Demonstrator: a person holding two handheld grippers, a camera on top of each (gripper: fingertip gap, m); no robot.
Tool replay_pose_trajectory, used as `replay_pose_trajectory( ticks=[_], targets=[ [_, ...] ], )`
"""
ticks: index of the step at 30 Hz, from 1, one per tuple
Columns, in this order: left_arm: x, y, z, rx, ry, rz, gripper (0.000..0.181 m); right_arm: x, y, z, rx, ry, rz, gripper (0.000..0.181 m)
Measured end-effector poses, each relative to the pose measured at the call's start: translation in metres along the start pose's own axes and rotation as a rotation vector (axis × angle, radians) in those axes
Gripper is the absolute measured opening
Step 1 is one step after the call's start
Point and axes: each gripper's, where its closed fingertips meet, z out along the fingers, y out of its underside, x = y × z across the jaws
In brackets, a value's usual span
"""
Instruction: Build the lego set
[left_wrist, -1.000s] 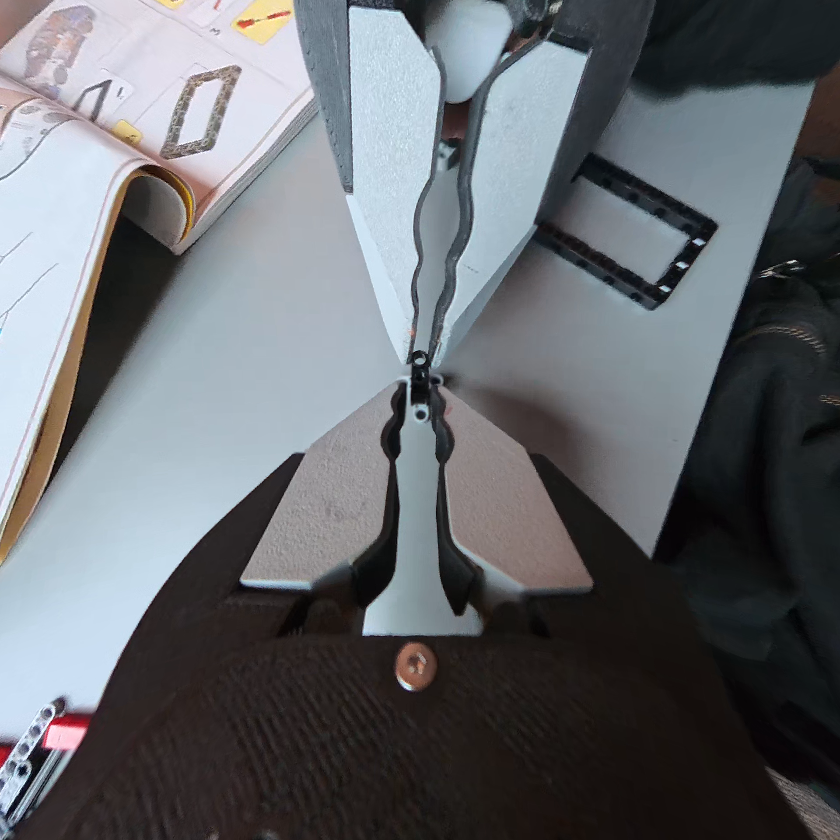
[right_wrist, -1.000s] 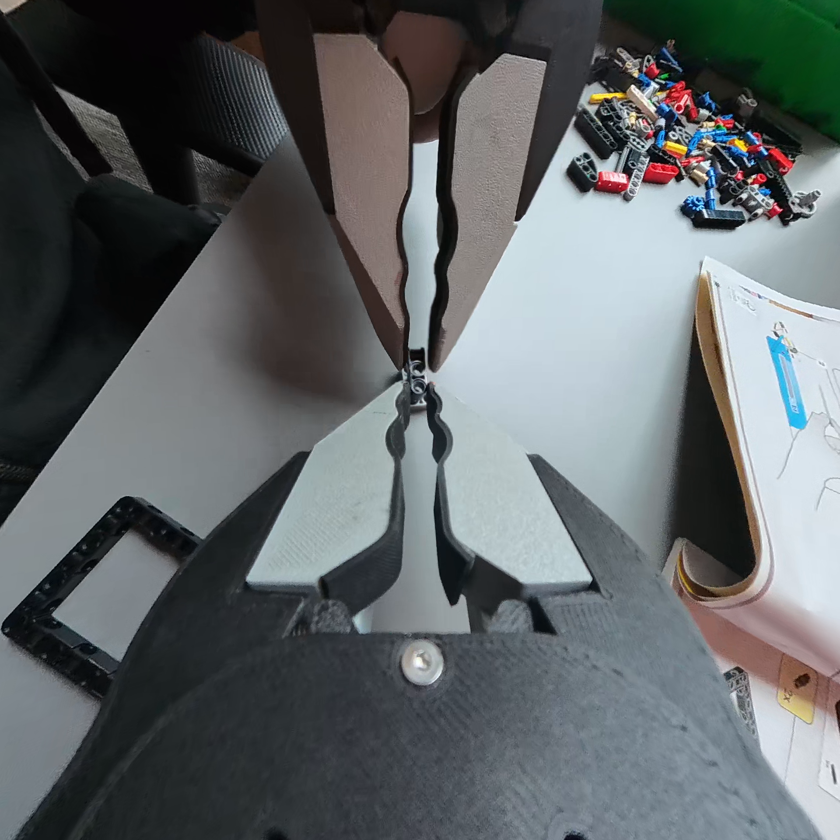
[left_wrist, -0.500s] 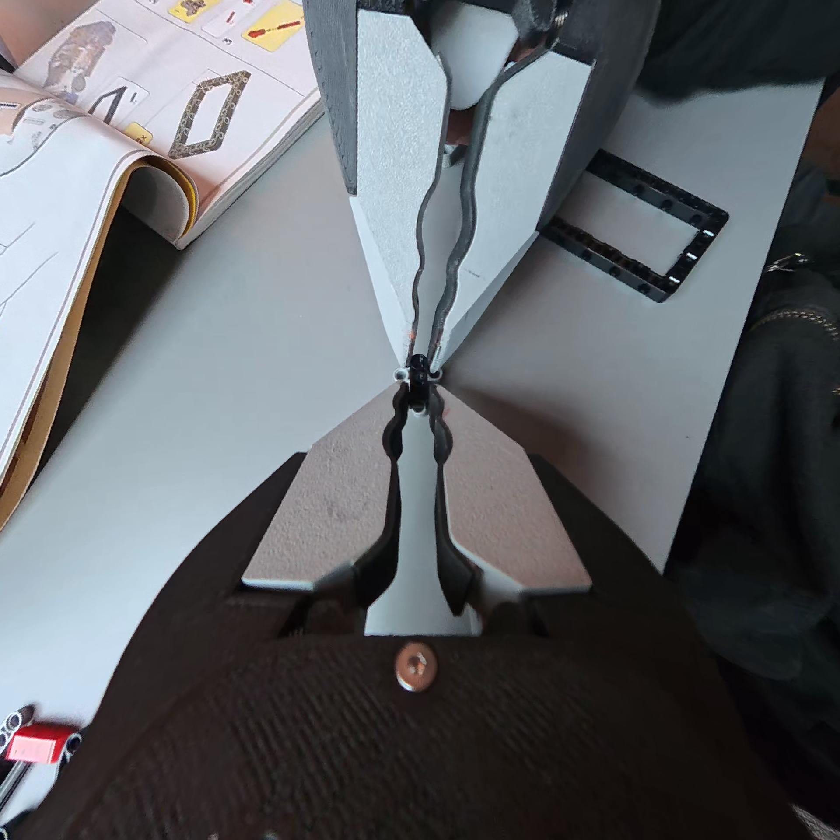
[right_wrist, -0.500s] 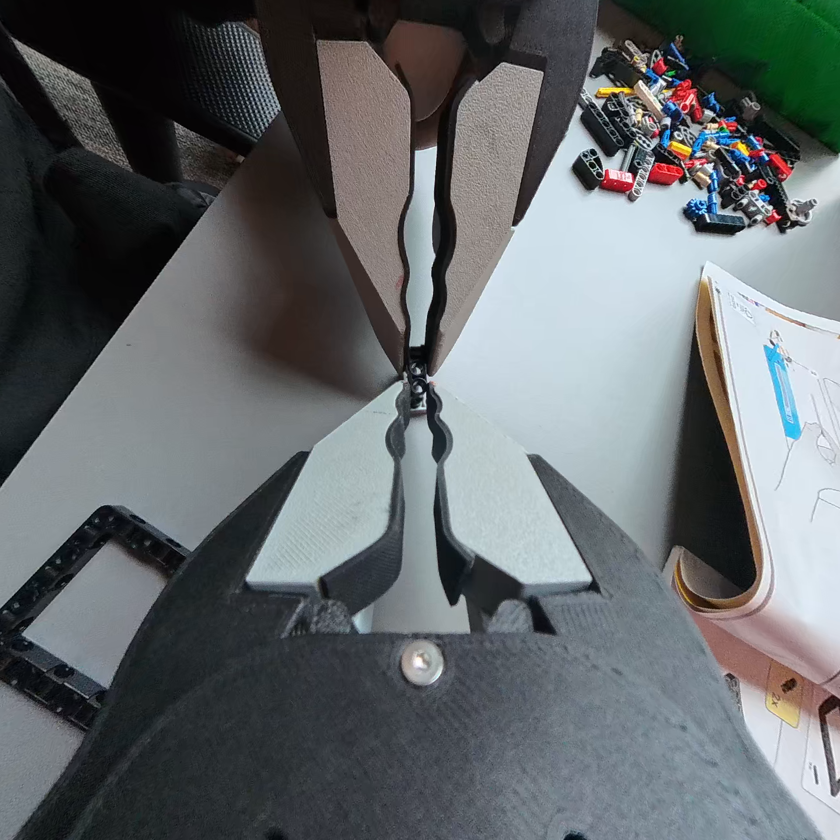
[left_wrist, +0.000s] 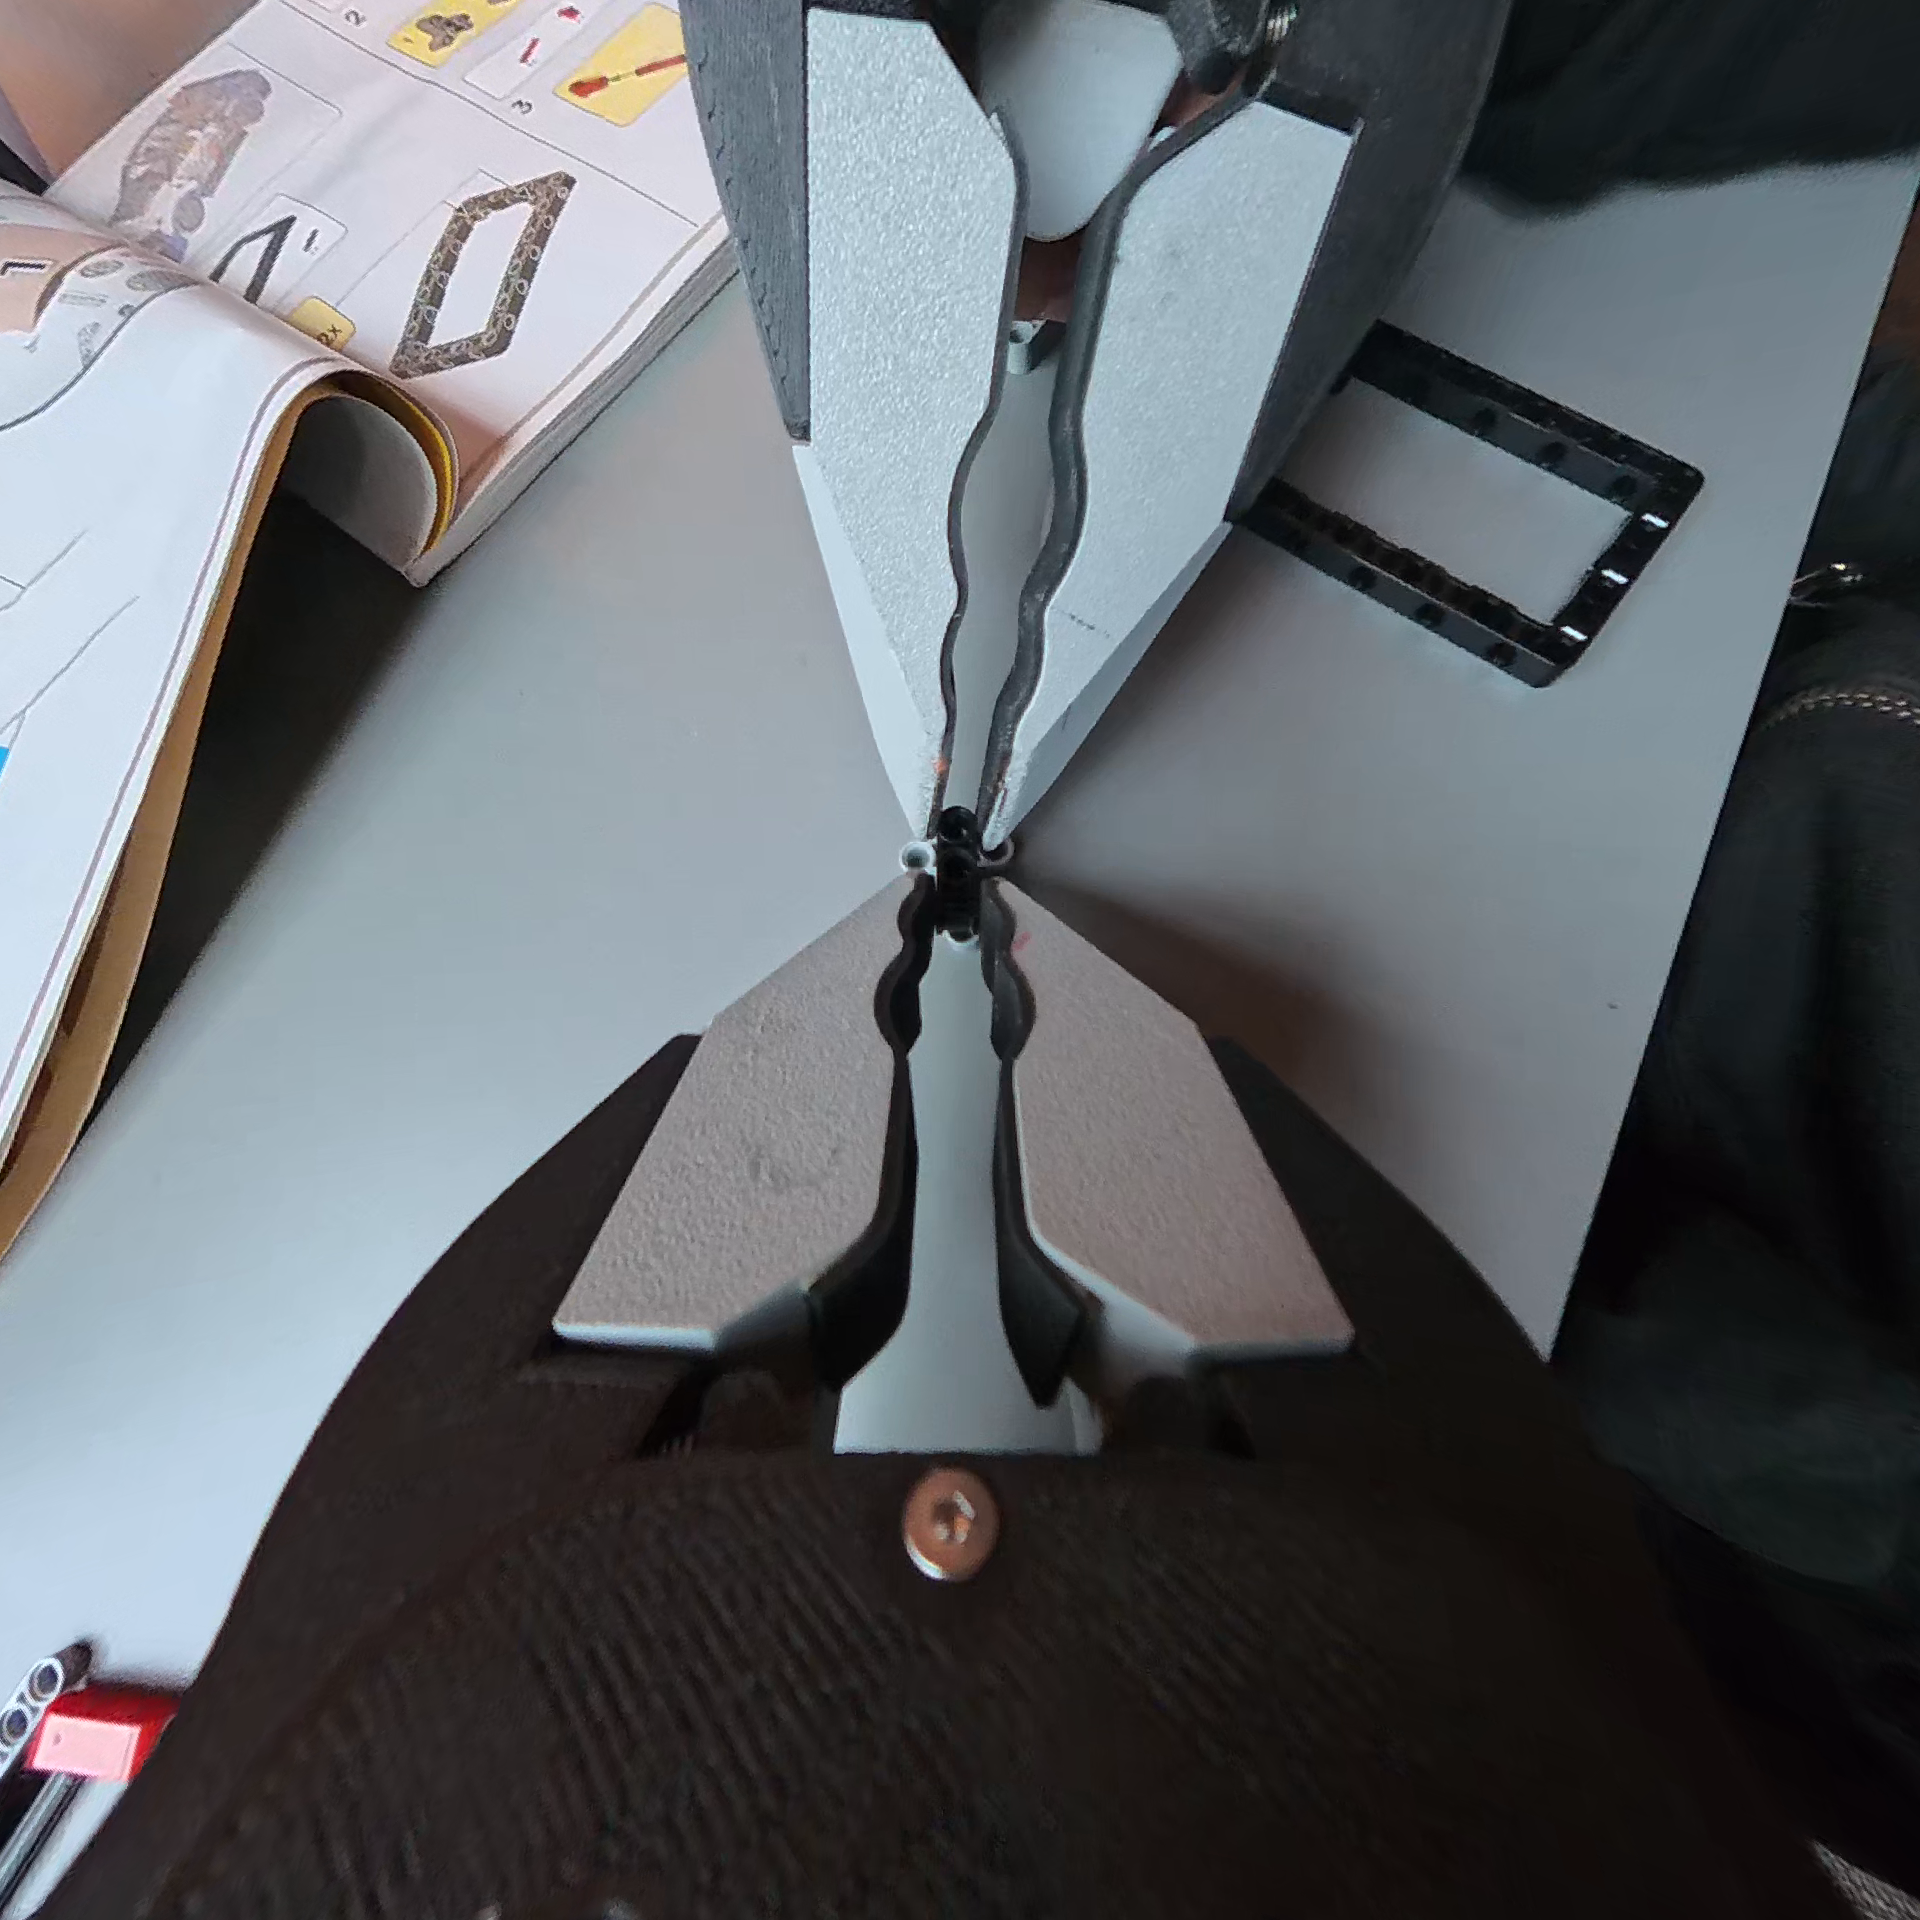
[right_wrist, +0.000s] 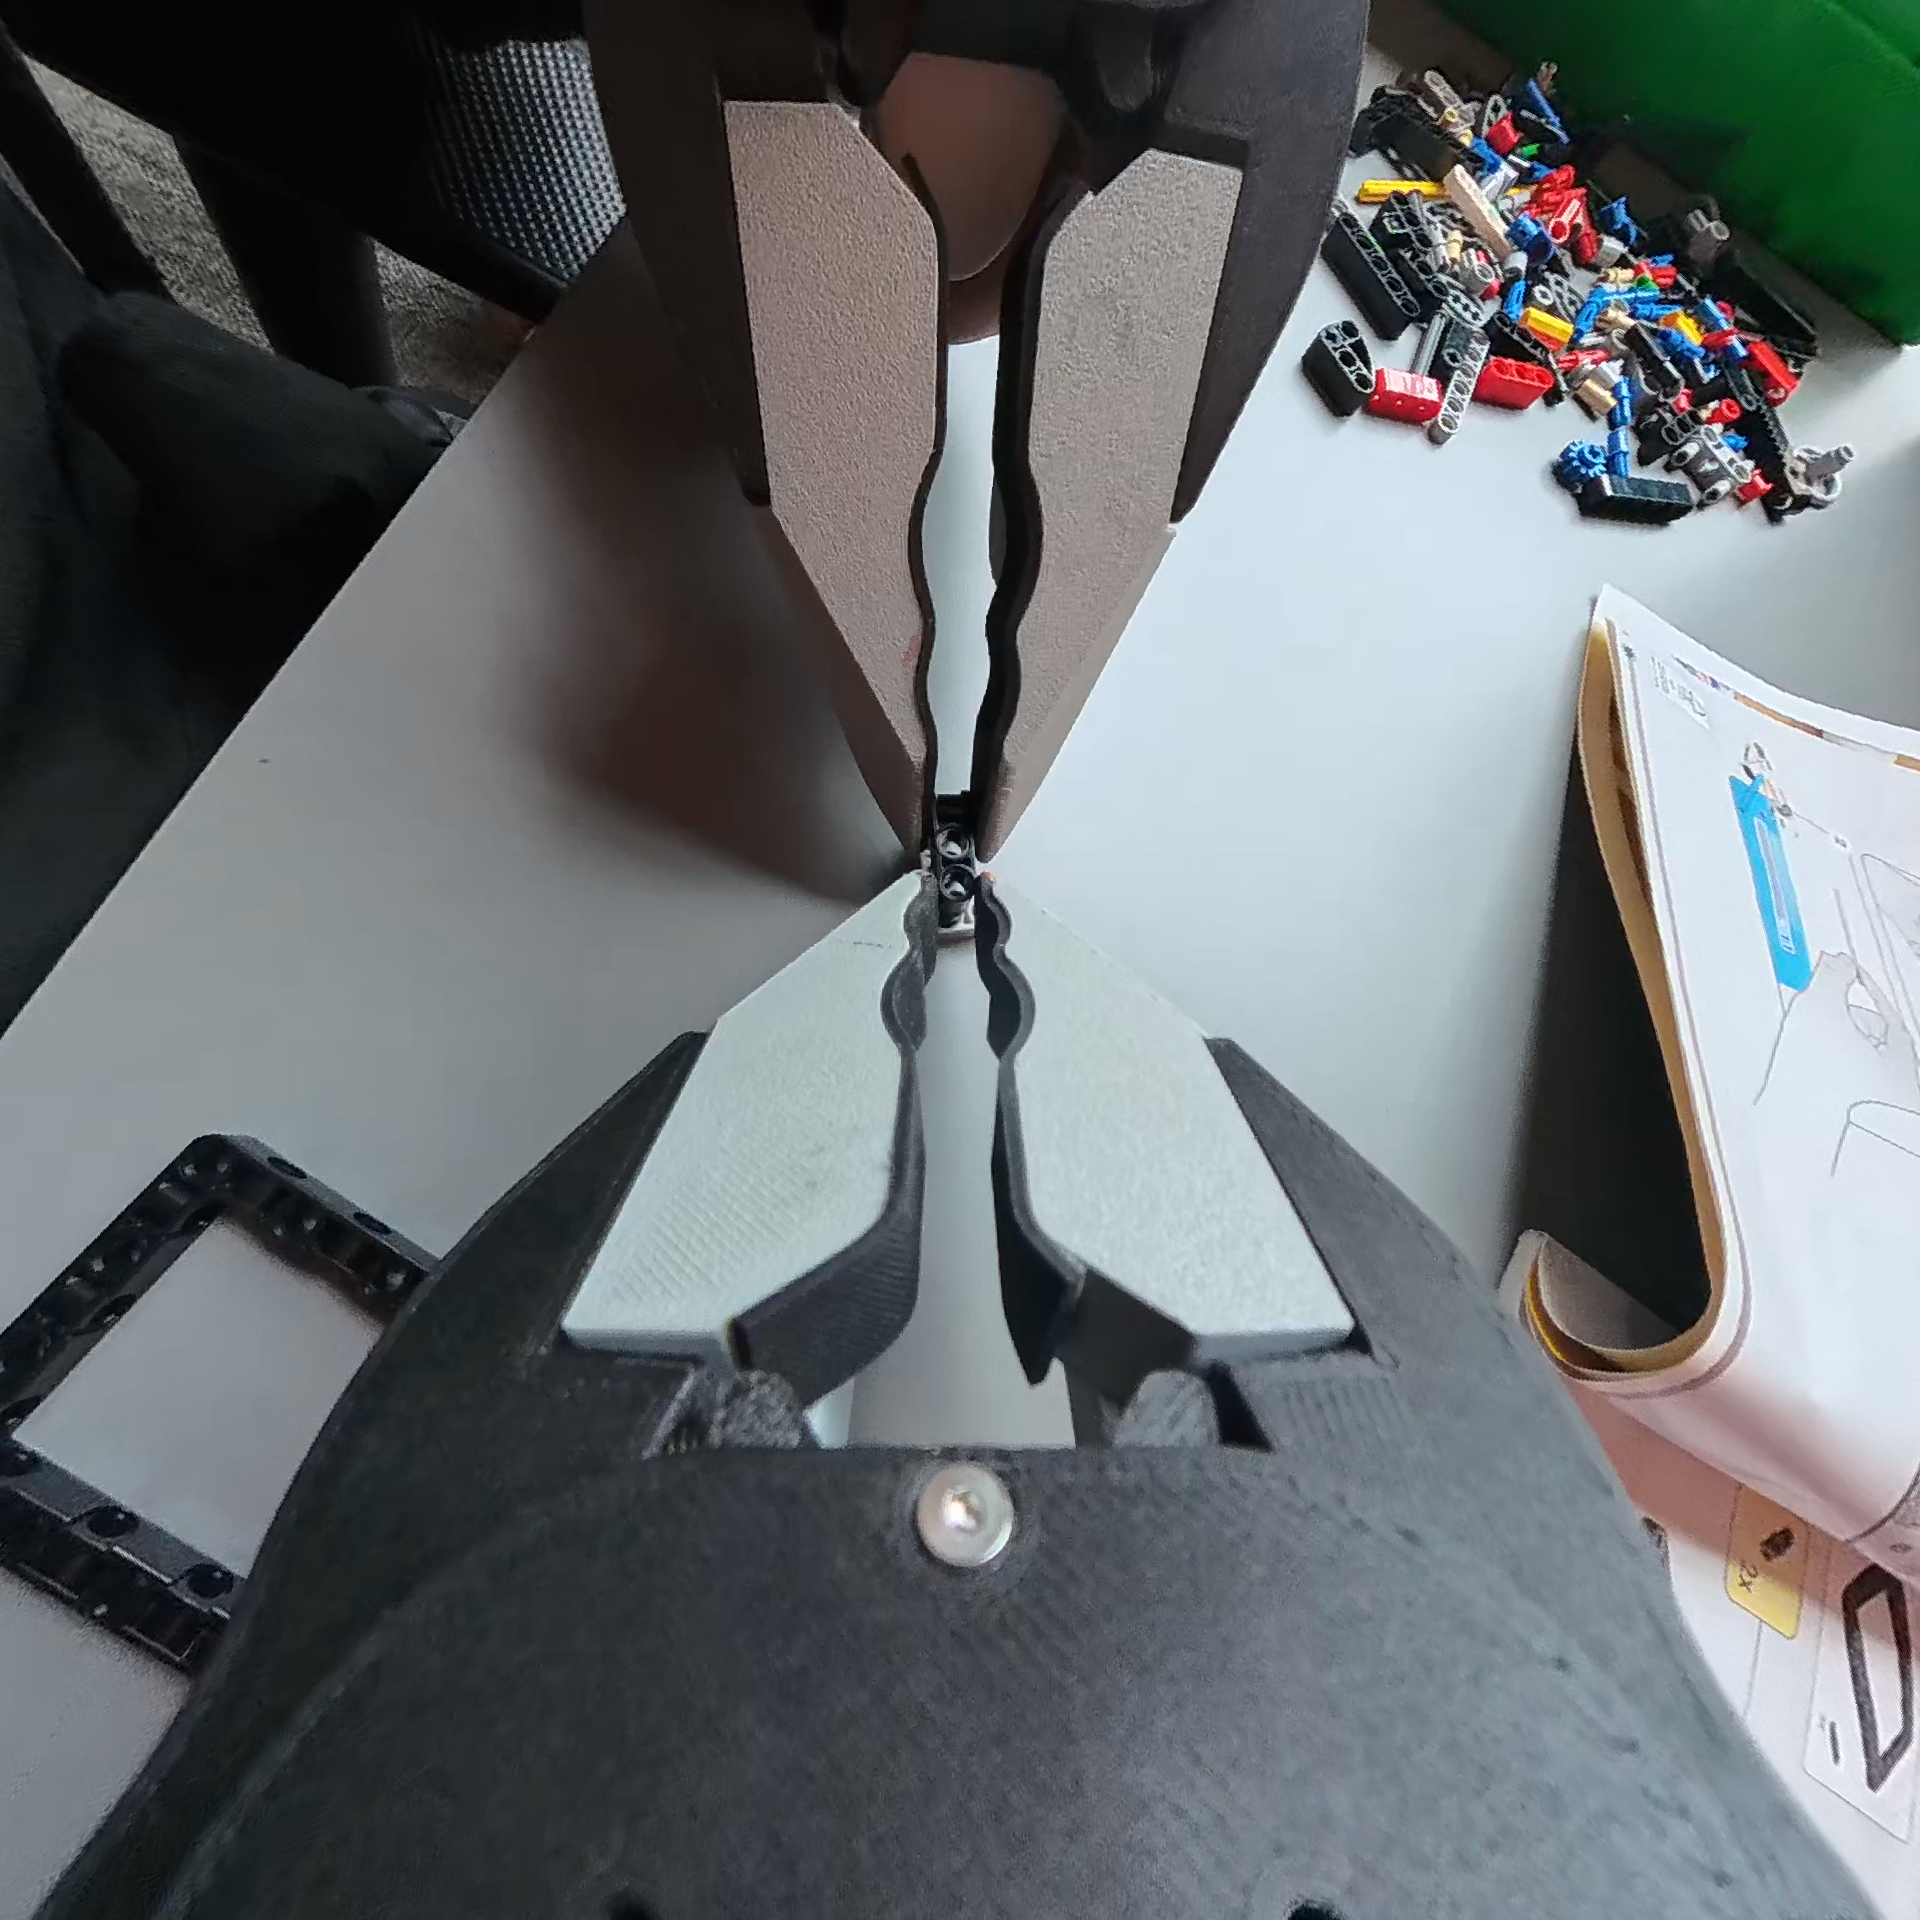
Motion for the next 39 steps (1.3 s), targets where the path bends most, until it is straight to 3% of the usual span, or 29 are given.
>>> replay_pose_trajectory(
  ticks=[25,33,39],
  targets=[
    [-0.0021,0.0021,0.0024,-0.003,0.036,-0.010,0.006,0.0015,0.0043,0.0020,-0.008,-0.054,0.075,0.004],
    [-0.0010,0.0040,0.0043,0.019,0.153,-0.079,0.006,0.0010,0.0046,0.0027,-0.104,-0.135,0.142,0.004],
    [-0.0020,0.0051,0.0037,-0.102,0.090,-0.011,0.006,0.0009,0.0048,0.0028,-0.035,-0.115,0.142,0.004]
  ],
)
